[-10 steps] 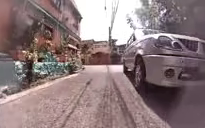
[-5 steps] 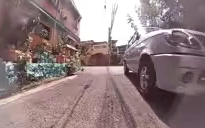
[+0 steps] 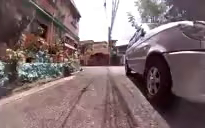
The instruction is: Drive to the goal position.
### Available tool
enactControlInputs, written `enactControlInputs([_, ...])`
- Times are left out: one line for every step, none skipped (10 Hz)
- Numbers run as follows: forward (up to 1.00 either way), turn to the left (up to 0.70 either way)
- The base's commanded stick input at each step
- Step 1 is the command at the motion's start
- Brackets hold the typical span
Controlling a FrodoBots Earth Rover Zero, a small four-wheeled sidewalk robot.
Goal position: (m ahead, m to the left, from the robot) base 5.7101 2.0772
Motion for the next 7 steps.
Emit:
enactControlInputs([0.7,0.0])
enactControlInputs([0.7,0.0])
enactControlInputs([0.7,0.0])
enactControlInputs([0.7,0.0])
enactControlInputs([0.7,0.0])
enactControlInputs([0.7,0.0])
enactControlInputs([0.7,0.0])
